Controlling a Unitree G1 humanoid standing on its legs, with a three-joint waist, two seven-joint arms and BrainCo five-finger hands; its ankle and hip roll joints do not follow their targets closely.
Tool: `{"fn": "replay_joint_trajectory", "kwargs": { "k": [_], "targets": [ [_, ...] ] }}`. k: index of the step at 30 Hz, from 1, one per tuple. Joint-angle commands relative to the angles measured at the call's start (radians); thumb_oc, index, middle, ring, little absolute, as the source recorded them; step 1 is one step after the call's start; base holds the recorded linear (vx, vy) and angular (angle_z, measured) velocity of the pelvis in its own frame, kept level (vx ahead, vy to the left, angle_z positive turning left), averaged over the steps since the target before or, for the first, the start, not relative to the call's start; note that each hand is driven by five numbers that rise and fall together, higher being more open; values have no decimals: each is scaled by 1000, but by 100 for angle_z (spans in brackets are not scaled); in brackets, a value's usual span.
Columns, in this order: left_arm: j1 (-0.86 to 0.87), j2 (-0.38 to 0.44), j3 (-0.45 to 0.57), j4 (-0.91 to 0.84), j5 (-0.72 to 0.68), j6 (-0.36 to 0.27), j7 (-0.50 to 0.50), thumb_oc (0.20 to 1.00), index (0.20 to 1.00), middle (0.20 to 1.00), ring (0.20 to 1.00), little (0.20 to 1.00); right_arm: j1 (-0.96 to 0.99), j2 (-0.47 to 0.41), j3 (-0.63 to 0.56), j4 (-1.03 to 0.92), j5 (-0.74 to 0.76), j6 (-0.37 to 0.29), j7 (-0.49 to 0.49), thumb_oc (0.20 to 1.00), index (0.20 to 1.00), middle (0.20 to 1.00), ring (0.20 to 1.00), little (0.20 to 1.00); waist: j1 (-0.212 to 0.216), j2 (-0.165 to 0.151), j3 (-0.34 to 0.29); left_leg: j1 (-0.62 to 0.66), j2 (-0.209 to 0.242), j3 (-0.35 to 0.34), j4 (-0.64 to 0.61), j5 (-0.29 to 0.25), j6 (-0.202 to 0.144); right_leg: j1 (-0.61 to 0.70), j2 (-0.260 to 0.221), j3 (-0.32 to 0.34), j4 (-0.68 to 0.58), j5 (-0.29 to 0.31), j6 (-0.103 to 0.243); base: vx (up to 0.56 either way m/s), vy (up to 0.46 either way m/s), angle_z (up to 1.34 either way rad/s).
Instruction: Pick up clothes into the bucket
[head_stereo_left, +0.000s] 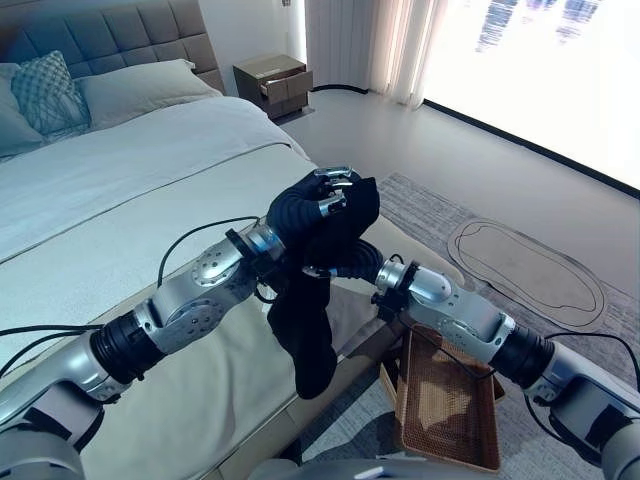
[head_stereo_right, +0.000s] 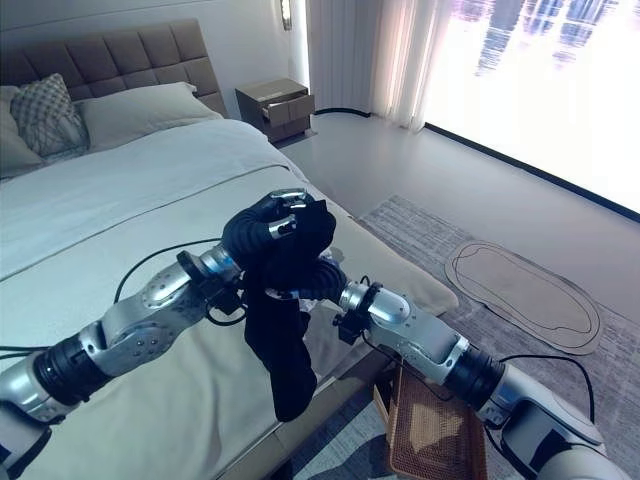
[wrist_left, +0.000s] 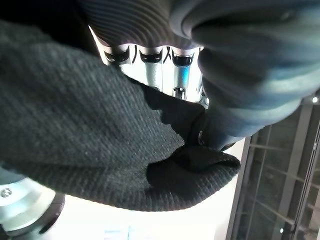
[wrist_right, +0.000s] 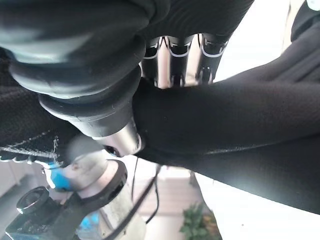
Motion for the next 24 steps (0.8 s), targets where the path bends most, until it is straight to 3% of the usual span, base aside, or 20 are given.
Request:
{"fn": "replay_joint_trajectory", "kwargs": {
  "k": [1, 11, 18, 19, 20, 21, 22, 24],
  "targets": [
    [-193, -79, -12, -76, -70, -38, -38, 200, 200, 200, 200, 200, -94, 70, 33, -54, 26, -26, 5, 200, 200, 200, 200, 200, -6, -40, -10, 55, -45, 29, 49, -101, 30, -33, -13, 31, 28, -15, 10, 0, 0, 0],
    [-157, -158, 9, -83, -45, -19, -31, 200, 200, 200, 200, 200, 19, 168, -38, -22, -71, -23, -30, 200, 200, 200, 200, 200, -14, -29, -3, 46, -49, 41, 49, -101, 35, -45, -16, 36, 24, -7, 16, 0, 0, 0],
    [-59, -155, 149, -62, 32, -43, -7, 200, 200, 200, 200, 200, 137, 105, -177, -130, -123, -51, -25, 200, 200, 200, 200, 200, -21, -30, -6, 47, -52, 44, 53, -106, 39, -44, -20, 42, 29, -12, 18, 0, 0, 0],
    [-14, -165, 228, -38, 114, -58, 12, 398, 398, 398, 398, 398, 189, 71, -254, -168, -144, -64, -24, 200, 200, 200, 200, 200, -26, -31, -8, 49, -52, 45, 55, -110, 41, -44, -22, 42, 36, -18, 18, 0, 0, 0],
    [-13, -166, 228, -39, 115, -58, 13, 470, 470, 470, 470, 470, 191, 69, -254, -170, -144, -63, -24, 200, 200, 200, 200, 200, -26, -30, -8, 50, -52, 45, 55, -111, 41, -43, -21, 42, 36, -18, 18, 0, 0, 0],
    [15, -167, 274, -31, 152, -67, 18, 821, 821, 821, 821, 821, 216, 49, -304, -186, -153, -75, -28, 200, 200, 200, 200, 200, -28, -30, -10, 52, -51, 45, 55, -113, 42, -42, -22, 41, 40, -21, 18, 0, 0, 0],
    [54, -174, 328, -15, 191, -77, 31, 1000, 1000, 1000, 1000, 1000, 247, 29, -363, -195, -162, -86, -34, 200, 200, 200, 200, 200, -30, -31, -12, 54, -52, 44, 57, -116, 43, -43, -24, 43, 46, -24, 18, 0, 0, 0],
    [141, -192, 453, 19, 277, -100, 52, 1000, 1000, 1000, 1000, 1000, 312, 1, -521, -193, -175, -123, -65, 200, 200, 200, 200, 200, -37, -33, -17, 65, -51, 47, 55, -124, 46, -38, -24, 43, 52, -31, 16, 44, 15, 0]
  ]
}}
